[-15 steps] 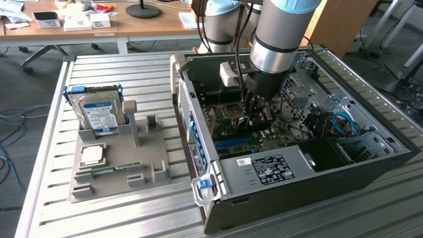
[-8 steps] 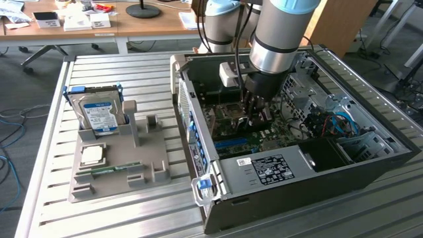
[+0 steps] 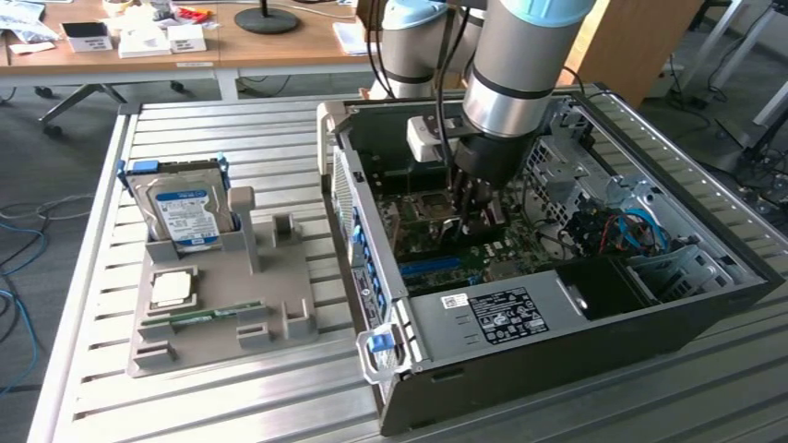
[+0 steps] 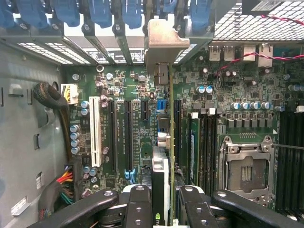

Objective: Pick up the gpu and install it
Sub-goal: 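Insert the gpu into the slot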

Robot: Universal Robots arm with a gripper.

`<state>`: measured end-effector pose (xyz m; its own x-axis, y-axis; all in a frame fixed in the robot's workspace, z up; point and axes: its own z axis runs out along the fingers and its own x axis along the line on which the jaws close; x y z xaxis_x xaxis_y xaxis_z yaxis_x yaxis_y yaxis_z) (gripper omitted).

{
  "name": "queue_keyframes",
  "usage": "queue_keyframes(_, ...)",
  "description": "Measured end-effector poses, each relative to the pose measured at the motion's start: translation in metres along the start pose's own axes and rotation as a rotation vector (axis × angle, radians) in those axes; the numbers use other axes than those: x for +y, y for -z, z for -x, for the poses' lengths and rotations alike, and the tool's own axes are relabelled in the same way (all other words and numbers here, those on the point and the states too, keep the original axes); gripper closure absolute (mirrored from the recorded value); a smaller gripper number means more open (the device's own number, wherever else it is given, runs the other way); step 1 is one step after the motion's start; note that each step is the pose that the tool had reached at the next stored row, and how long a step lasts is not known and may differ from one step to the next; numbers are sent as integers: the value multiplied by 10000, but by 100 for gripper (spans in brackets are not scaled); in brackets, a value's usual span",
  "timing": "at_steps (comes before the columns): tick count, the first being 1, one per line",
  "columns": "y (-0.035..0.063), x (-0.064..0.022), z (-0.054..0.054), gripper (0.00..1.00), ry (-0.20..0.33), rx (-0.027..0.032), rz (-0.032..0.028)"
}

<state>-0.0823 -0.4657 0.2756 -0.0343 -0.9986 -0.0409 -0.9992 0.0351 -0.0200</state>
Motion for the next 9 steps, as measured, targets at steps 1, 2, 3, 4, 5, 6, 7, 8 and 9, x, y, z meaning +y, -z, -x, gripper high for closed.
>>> queue_keyframes(1, 0, 0, 0, 73, 1, 1, 0)
queue_keyframes(2, 1, 0, 0, 73, 1, 2, 1)
queue_keyframes(3, 1, 0, -1, 73, 1, 2, 1)
queue_keyframes(4, -2, 1, -1, 73, 1, 2, 0)
queue_keyframes(5, -9, 2, -1, 73, 0, -1, 0)
queue_keyframes(6, -19, 3, -1, 73, 0, 0, -1)
queue_keyframes(7, -28, 4, -2, 73, 0, 1, 0)
queue_keyframes(8, -29, 4, -2, 73, 0, 2, 1)
queue_keyframes(9, -29, 4, -2, 73, 1, 2, 1)
